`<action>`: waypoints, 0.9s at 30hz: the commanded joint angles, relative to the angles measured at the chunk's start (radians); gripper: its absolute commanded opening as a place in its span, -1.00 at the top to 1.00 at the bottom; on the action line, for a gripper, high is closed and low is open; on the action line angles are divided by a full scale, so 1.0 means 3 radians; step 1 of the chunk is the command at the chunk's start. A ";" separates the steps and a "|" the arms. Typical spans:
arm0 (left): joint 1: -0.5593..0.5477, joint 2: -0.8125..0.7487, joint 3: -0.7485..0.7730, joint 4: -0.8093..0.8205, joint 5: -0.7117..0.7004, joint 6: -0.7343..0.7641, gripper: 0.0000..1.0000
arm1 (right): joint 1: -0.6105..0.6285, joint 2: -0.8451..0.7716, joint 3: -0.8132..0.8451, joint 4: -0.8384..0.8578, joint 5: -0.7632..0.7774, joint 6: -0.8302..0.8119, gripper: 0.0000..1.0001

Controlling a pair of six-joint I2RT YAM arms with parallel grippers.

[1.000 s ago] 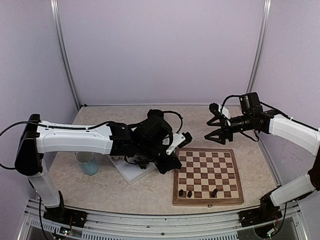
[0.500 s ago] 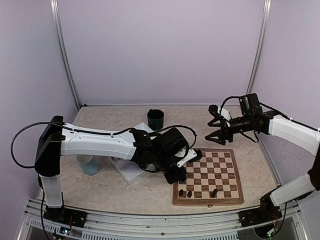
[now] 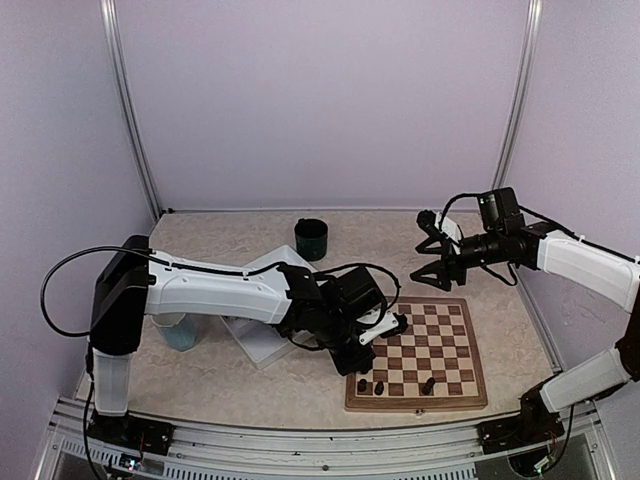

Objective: Set up the chess pieces on the board
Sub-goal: Place the pawn at h7.

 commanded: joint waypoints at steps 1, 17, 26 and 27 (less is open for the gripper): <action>-0.0029 0.0071 0.0110 -0.0080 0.0090 0.0053 0.76 | -0.0020 -0.0041 -0.0045 0.0058 0.0019 -0.0038 -0.51; -0.0060 0.0203 0.0209 -0.0093 0.0060 0.0058 0.68 | -0.0019 -0.0031 -0.0046 0.0053 0.0009 -0.0043 -0.51; -0.0060 0.0198 0.0208 -0.0083 0.0007 0.0050 0.53 | -0.0019 -0.0021 -0.0047 0.0043 0.0003 -0.0054 -0.51; -0.0063 0.0198 0.0208 -0.0078 0.0008 0.0048 0.52 | -0.0019 -0.0021 -0.0047 0.0044 0.0003 -0.0051 -0.51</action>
